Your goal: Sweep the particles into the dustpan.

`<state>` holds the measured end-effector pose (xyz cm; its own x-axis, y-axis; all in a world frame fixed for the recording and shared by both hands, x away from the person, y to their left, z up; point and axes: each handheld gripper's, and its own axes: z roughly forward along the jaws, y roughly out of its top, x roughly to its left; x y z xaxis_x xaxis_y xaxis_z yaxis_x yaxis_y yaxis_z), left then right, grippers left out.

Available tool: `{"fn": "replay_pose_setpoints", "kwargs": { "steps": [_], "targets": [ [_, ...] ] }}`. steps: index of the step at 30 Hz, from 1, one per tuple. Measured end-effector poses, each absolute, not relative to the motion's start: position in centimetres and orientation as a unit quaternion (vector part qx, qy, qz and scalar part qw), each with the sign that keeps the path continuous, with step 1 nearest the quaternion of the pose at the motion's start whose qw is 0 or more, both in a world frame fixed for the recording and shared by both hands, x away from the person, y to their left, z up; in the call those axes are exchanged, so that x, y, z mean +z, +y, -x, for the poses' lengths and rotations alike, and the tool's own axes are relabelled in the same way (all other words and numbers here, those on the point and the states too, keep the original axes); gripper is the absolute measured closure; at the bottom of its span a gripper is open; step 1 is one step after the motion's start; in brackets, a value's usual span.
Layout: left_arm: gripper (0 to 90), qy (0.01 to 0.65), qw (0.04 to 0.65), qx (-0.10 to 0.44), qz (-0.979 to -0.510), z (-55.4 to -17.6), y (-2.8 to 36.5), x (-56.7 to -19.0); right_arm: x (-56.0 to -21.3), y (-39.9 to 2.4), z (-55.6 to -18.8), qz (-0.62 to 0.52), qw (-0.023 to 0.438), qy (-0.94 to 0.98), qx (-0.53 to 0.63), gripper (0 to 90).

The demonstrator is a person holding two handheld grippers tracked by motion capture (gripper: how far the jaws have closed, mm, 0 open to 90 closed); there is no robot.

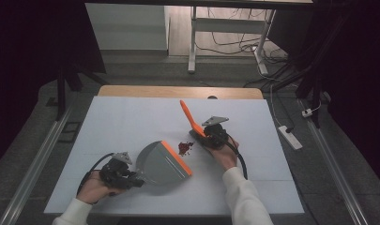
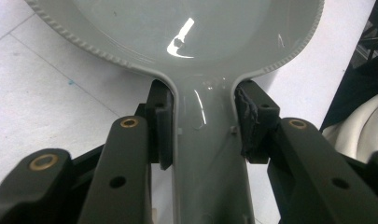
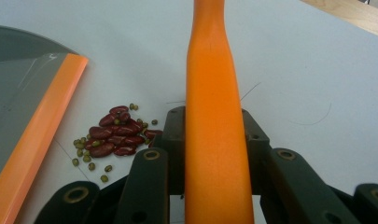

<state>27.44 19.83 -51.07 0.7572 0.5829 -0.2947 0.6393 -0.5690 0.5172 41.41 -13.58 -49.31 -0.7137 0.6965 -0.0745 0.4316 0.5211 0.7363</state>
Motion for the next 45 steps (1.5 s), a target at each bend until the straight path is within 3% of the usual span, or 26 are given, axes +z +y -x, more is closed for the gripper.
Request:
{"fn": "replay_pose_setpoints", "kwargs": {
  "steps": [45],
  "targets": [
    [61.8, 0.335, 0.297, -0.047, -0.893, -27.9, 19.2, -51.5, -50.0, -11.3, -40.7, -0.291, 0.172, 0.869, 0.362, 70.4]
  ]
}}
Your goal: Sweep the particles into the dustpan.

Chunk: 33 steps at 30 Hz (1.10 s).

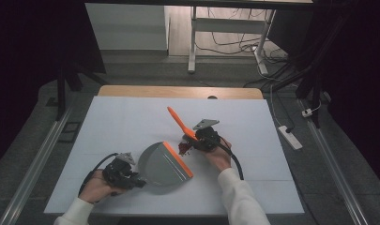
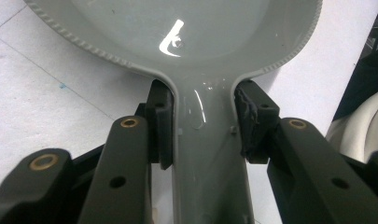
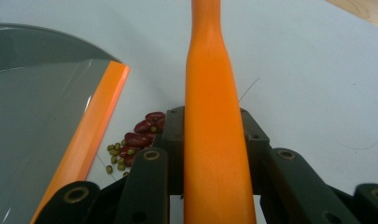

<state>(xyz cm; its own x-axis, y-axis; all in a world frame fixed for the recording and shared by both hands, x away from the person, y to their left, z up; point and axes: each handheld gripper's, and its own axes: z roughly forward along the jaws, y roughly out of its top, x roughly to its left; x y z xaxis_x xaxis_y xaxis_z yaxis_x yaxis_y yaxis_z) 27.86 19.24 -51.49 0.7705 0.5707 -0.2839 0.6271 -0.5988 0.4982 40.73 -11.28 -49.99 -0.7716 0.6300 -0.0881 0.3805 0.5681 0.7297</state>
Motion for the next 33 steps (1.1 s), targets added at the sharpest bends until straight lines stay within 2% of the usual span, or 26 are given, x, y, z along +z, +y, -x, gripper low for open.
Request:
{"fn": "replay_pose_setpoints", "kwargs": {
  "steps": [6, 33],
  "targets": [
    [61.8, 0.336, 0.298, -0.046, -0.892, -27.8, 19.2, -51.5, -50.1, -11.2, -40.5, -0.291, 0.157, 0.867, 0.372, 70.4],
    [61.8, 0.336, 0.297, -0.045, -0.892, -27.8, 19.1, -51.6, -50.3, -8.8, -38.5, -0.257, 0.147, 0.875, 0.382, 70.4]
  ]
}}
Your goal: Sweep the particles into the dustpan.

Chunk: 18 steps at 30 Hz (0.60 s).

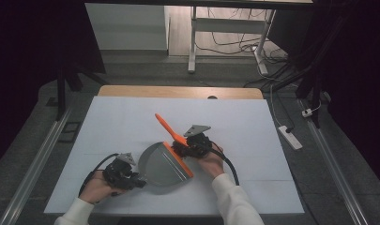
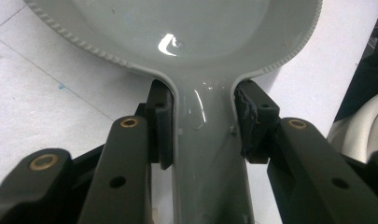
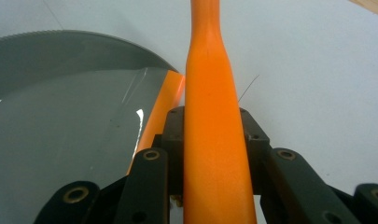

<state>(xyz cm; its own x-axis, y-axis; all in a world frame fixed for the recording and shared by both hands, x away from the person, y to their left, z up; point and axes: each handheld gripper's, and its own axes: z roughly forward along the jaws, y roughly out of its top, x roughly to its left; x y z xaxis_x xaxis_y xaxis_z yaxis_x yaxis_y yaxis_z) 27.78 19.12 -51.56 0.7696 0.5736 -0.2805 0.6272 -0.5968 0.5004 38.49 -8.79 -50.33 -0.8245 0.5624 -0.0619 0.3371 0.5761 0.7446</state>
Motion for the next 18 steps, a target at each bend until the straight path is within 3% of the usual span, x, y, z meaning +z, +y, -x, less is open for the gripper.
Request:
{"fn": "replay_pose_setpoints", "kwargs": {
  "steps": [18],
  "targets": [
    [61.8, 0.337, 0.296, -0.045, -0.893, -27.8, 19.1, -51.6, -49.9, -7.0, -36.7, -0.220, 0.103, 0.880, 0.407, 70.4]
  ]
}}
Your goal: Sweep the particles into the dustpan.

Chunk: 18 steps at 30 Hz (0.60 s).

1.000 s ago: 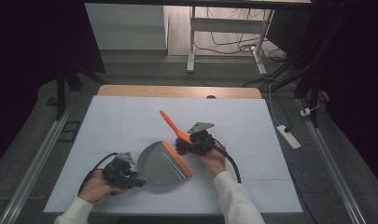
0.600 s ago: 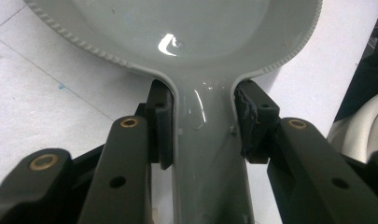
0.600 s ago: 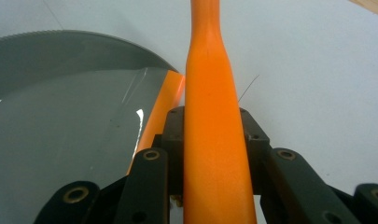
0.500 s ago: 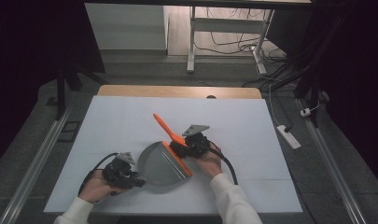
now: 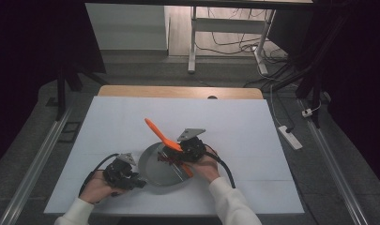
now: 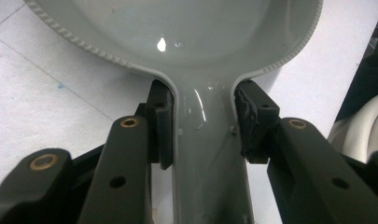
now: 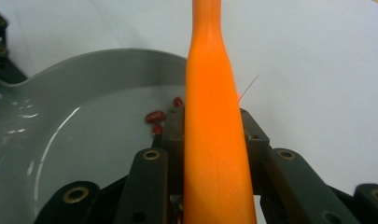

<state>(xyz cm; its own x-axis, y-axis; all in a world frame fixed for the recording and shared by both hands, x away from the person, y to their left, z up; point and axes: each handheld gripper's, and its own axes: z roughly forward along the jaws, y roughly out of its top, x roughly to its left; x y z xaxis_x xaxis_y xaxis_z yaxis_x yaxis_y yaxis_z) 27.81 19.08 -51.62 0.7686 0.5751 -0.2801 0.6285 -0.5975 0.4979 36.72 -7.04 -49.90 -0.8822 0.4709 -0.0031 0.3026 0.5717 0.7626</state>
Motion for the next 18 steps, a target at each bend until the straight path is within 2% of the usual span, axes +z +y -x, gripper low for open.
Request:
{"fn": "replay_pose_setpoints", "kwargs": {
  "steps": [1, 3, 8, 9, 18],
  "targets": [
    [61.8, 0.337, 0.296, -0.045, -0.893, -27.8, 19.1, -51.6, -49.9, -7.0, -36.7, -0.220, 0.103, 0.880, 0.407, 70.4],
    [61.8, 0.338, 0.296, -0.044, -0.892, -27.8, 19.1, -51.6, -49.6, -7.1, -36.5, -0.215, 0.075, 0.875, 0.427, 70.4],
    [61.8, 0.338, 0.297, -0.045, -0.892, -27.8, 19.1, -51.7, -48.6, -8.1, -36.6, -0.222, 0.105, 0.865, 0.438, 70.4],
    [61.8, 0.338, 0.297, -0.045, -0.892, -27.8, 19.1, -51.7, -48.1, -8.7, -36.6, -0.228, 0.123, 0.861, 0.438, 70.4],
    [61.8, 0.339, 0.297, -0.045, -0.891, -27.8, 19.1, -51.7, -47.8, -10.7, -37.3, -0.262, 0.155, 0.851, 0.428, 70.4]
  ]
}}
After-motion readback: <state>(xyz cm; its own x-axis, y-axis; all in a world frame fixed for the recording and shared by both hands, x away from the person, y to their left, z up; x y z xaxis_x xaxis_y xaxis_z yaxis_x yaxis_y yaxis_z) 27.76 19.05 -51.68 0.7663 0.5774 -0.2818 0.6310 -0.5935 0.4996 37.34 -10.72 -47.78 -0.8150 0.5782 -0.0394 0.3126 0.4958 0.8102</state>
